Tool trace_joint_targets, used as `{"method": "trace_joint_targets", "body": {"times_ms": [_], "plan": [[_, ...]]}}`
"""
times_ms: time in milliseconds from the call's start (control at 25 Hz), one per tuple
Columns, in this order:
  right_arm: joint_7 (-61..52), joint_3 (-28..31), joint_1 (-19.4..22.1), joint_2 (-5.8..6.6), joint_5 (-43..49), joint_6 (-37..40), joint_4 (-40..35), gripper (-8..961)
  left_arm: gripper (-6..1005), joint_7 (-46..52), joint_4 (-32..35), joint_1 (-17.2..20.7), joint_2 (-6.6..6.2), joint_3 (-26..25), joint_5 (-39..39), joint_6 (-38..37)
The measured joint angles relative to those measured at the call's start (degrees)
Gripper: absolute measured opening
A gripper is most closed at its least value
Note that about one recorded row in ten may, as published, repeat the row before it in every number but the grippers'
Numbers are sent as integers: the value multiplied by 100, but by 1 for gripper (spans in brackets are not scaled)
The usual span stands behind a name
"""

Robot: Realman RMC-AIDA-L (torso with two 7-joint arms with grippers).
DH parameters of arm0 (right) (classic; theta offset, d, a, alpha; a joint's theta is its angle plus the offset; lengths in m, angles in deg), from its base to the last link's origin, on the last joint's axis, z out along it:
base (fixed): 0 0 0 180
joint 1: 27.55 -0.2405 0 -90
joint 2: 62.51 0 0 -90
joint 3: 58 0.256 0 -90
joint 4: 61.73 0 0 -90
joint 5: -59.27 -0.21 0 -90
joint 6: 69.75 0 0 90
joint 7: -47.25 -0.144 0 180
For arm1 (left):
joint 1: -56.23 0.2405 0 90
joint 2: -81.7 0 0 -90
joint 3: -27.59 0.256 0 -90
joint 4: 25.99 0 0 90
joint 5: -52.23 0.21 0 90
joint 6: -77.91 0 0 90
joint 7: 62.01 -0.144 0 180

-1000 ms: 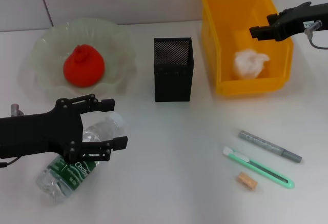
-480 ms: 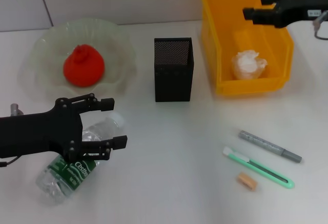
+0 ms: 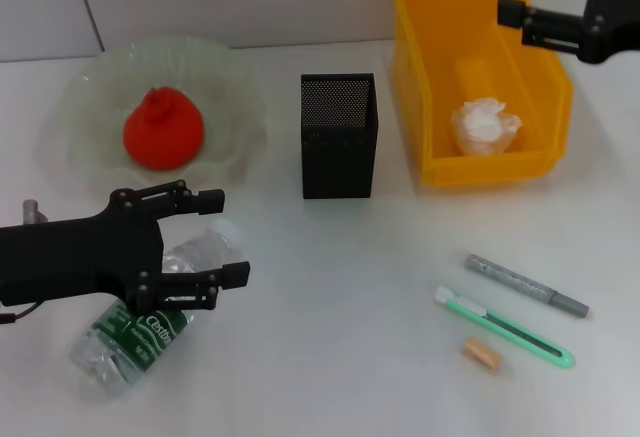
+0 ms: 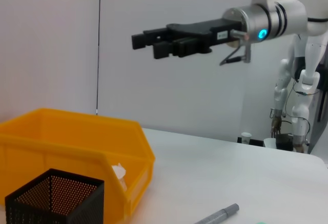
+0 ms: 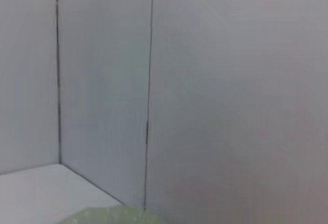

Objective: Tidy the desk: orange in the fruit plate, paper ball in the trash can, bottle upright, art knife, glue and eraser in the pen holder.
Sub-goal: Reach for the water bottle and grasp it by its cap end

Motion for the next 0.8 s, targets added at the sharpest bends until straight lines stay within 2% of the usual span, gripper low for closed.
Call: {"method": "trace_joint_targets", "body": {"times_ms": [160,200,240,400,600,800], "plan": [[424,162,32,1,-282,494,360,702,847,-1,0,-3,13,-10,0,5],[783,353,31,2,-516,949,652,702,847,-1,0,-3,13,-10,0,5],[783,353,31,2,-516,949,652,702,847,-1,0,-3,13,-10,0,5],[1544,882,-47,21,-841,2170,1273,702,847,83,-6,-32,21,-35,0,33],[1706,1216,-65,15,-861,2768,1494,702,847,225,-4,-42,32,-46,-11,247],[1717,1379,-12,13,-867,2880,1517,702,847,375,64,-42,59,-27,-10,516]]}}
